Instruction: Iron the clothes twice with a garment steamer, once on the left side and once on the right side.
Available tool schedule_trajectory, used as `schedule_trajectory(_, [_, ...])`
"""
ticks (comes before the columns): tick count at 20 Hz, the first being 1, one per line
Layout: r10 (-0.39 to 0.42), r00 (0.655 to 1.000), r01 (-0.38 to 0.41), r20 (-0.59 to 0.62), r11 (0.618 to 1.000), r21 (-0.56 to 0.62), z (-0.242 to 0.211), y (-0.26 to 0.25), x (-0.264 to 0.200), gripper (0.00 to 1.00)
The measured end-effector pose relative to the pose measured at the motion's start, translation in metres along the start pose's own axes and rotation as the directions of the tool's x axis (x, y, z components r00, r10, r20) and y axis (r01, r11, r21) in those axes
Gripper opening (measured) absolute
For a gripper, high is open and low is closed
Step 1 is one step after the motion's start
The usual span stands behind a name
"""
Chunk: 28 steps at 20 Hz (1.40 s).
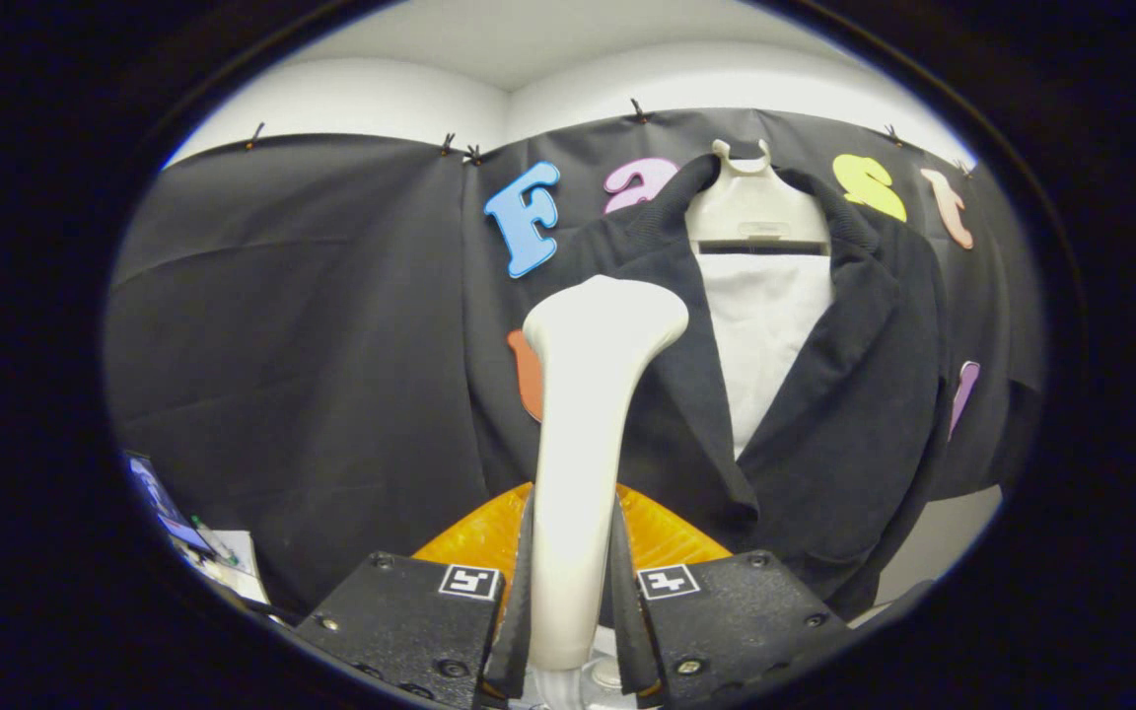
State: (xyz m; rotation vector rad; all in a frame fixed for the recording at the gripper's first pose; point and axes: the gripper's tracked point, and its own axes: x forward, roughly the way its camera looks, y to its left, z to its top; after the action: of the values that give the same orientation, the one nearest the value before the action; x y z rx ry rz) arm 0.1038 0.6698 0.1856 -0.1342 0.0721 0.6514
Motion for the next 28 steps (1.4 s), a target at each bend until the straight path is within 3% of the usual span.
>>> schedule_trajectory(15, [-0.04,0.991,0.042,-0.127,0.999,0.012,-0.061,-0.027,0.021,0.38])
schedule_trajectory(28, [-0.04,0.97,0.05,-0.239,0.998,0.034,-0.128,-0.035,0.004,0.38])
